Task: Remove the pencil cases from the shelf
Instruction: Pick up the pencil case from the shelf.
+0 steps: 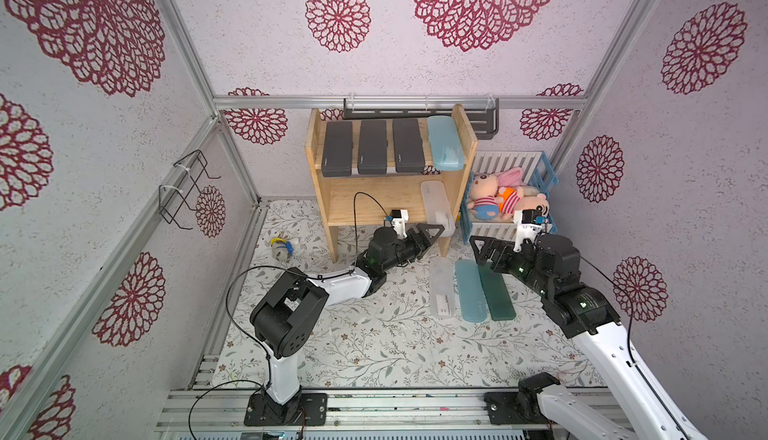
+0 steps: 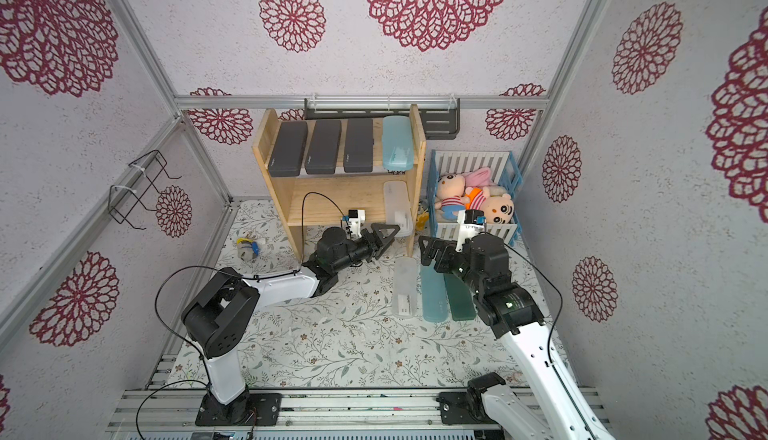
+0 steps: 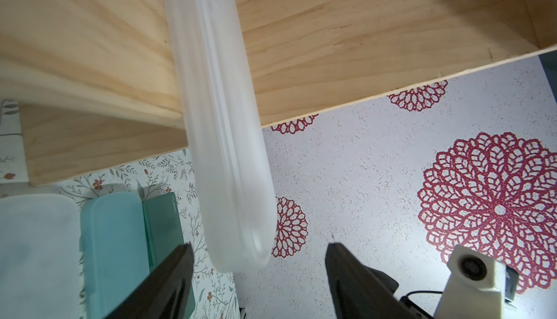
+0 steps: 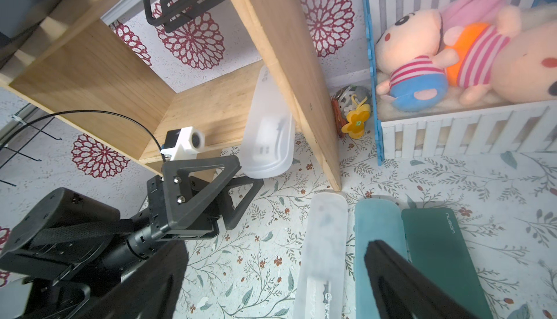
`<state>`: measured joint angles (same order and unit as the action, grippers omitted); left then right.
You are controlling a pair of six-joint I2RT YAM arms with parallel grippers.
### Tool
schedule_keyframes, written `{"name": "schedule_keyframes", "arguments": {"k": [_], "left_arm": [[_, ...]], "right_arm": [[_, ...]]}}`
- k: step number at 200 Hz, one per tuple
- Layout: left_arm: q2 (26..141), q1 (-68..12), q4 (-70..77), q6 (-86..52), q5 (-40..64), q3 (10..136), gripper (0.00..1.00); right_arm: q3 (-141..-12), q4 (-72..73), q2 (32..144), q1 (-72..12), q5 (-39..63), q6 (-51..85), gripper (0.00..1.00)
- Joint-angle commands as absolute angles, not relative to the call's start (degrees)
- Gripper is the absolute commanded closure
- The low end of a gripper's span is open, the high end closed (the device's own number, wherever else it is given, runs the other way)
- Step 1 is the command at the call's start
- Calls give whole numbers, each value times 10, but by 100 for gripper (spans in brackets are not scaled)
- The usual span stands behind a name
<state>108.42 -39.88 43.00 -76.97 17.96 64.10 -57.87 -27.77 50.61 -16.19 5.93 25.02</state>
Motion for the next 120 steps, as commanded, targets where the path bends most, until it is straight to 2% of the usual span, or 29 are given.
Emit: {"name": "schedule_keyframes", "arguments": {"k": [1,48,120], "left_arm": [[1093,-405,447,-761,182,656,37],[1109,-404,440,-751,178,675,43],[1120,-401,438,-747,175,689,61]], "right_arm": [[-601,-273,502,-156,67,235,1],[-612,-284,504,-151,67,226,1],[-624,-295,506,-146,68,218,1]]}}
